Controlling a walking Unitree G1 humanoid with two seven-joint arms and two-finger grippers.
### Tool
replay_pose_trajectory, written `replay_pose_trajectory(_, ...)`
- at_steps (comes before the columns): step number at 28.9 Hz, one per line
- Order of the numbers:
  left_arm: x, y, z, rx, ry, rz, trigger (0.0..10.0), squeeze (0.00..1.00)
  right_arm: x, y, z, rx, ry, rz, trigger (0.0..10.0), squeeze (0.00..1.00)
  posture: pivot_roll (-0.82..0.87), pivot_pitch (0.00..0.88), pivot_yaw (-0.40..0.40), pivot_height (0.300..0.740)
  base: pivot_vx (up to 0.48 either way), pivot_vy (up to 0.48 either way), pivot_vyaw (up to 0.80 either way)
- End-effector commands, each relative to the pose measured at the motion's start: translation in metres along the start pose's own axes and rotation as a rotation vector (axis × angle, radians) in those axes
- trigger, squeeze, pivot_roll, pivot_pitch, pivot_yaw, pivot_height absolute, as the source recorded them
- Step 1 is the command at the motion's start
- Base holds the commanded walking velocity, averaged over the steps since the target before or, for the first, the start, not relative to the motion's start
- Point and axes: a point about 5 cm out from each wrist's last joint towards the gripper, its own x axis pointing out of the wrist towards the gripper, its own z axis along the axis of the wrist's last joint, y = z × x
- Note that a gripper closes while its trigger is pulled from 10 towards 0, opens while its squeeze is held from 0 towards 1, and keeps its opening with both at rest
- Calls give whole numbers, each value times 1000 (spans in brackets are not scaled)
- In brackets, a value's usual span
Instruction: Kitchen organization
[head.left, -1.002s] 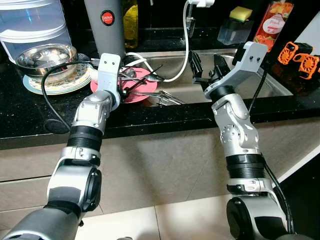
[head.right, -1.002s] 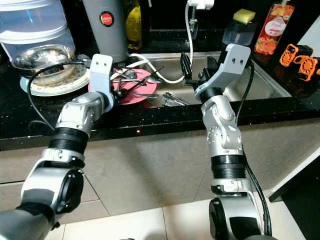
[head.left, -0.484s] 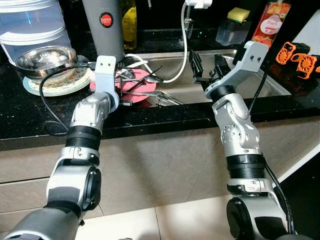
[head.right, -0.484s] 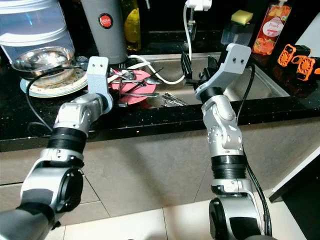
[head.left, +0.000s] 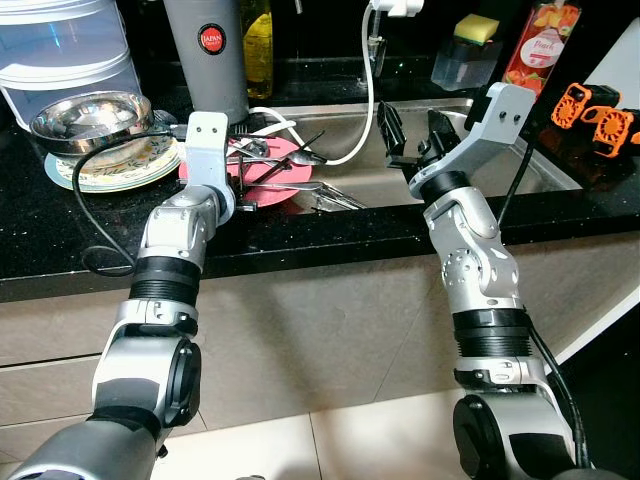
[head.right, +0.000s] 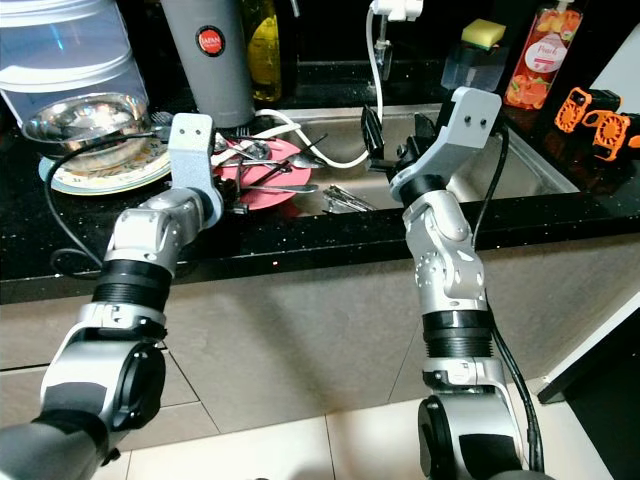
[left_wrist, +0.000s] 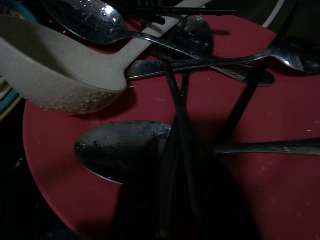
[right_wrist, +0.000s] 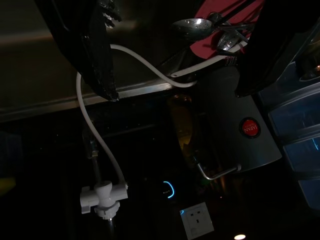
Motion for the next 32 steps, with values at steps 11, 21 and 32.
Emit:
replay_pose_trajectory(11,5,-2,-20,-47,150,-18,10000,0,-3,-4,0,2,5,-18,10000,0,141,0,-6,740,0,0,0)
replay_pose_trajectory(21,5,-15,-27,-296,234,-202,10000,0,-2,-3,-1,6,7,-15,10000,0,145,0,-9,740,0,0,0)
replay_pose_trajectory(32,7,-3,-38,-38,243,-60,0,0,-2,-2,-1,6,7,-12,10000,0,144,0,-9,740,0,0,0)
